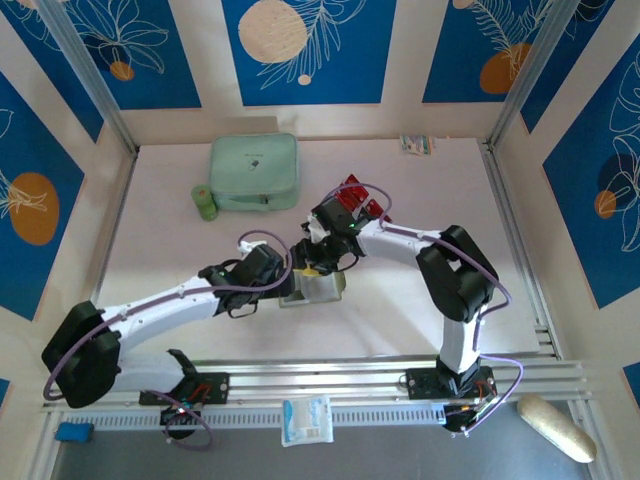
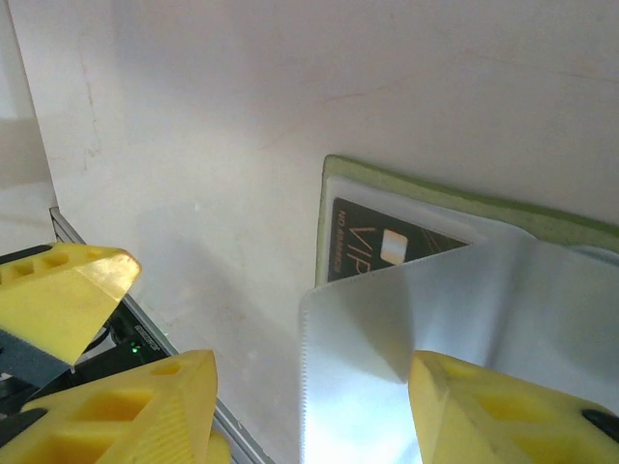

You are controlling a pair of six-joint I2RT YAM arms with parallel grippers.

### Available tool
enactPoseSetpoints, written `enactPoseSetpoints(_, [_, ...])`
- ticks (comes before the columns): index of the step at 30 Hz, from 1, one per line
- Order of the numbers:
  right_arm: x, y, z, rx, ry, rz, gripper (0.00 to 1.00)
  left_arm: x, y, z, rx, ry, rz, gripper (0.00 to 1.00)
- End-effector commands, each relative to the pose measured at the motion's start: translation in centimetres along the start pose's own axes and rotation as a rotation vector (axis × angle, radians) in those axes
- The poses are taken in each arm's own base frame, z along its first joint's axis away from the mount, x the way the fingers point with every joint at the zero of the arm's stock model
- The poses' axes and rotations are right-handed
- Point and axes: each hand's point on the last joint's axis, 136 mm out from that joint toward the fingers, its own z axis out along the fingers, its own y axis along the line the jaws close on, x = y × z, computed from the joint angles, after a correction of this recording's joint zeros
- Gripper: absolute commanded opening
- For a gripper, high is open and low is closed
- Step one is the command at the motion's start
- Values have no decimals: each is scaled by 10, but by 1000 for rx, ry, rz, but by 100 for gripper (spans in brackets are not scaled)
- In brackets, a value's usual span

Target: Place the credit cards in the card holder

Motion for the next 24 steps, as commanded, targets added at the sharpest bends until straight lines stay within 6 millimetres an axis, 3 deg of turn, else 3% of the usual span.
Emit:
enactPoseSetpoints(1, [1,1,11,11,36,27,55,4,18,-2,-45,1,-21,98])
enactPoseSetpoints(12, [-3,-3,28,3,76,56,55,7,30,0,-56,11,-38,99])
enactPoseSetpoints(24, [0,-4,28,-11,84,72,55,11,21,18,-46,54,-14,99])
